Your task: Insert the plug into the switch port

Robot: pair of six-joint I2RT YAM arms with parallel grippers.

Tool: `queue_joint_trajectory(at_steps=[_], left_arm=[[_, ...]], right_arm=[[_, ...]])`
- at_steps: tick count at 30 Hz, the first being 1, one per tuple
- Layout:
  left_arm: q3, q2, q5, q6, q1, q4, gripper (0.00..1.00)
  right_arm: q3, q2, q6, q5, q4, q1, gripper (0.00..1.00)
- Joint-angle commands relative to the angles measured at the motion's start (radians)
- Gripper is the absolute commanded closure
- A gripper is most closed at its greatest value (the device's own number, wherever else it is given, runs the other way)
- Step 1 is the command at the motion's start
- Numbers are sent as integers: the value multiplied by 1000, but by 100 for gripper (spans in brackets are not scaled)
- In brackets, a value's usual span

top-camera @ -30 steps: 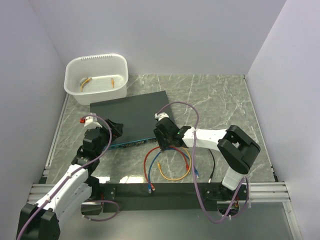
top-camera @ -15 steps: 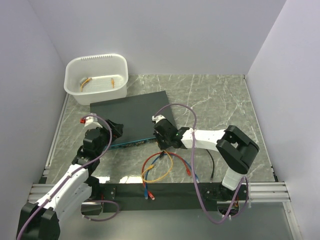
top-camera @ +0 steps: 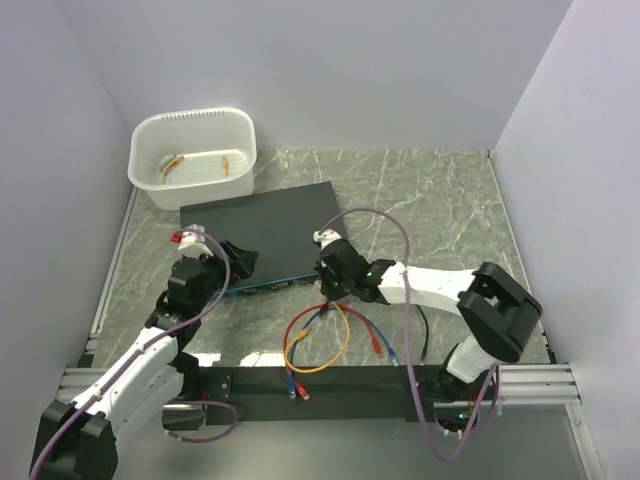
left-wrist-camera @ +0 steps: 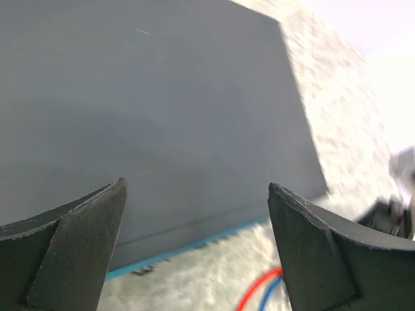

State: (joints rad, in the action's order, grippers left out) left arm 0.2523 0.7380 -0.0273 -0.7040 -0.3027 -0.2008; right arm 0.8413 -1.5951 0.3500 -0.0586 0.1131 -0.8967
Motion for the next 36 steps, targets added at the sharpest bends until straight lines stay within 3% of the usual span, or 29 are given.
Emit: queue_joint_trajectory(at_steps=[1,11,19,25,31,36], left_arm=[[36,21,128,40,-45,-83,3],[114,104,138,-69,-207,-136,7],[104,222,243,-115,-213,-294,22],[85,333,291,-170,-228,-417,24],[93,365,288,-175,-253,-440,25],[105,394,285,-173,-273,-446,32]], right_arm=[[11,101,-5,19,-32,2,100],[76,185,-3,-10,42,-19,100],[94,215,3,13,39,-28,100],[96,210,12,23,34,-36,100],[91,205,21,31,19,-48,100],[101,198,20,32,16,-56,100]])
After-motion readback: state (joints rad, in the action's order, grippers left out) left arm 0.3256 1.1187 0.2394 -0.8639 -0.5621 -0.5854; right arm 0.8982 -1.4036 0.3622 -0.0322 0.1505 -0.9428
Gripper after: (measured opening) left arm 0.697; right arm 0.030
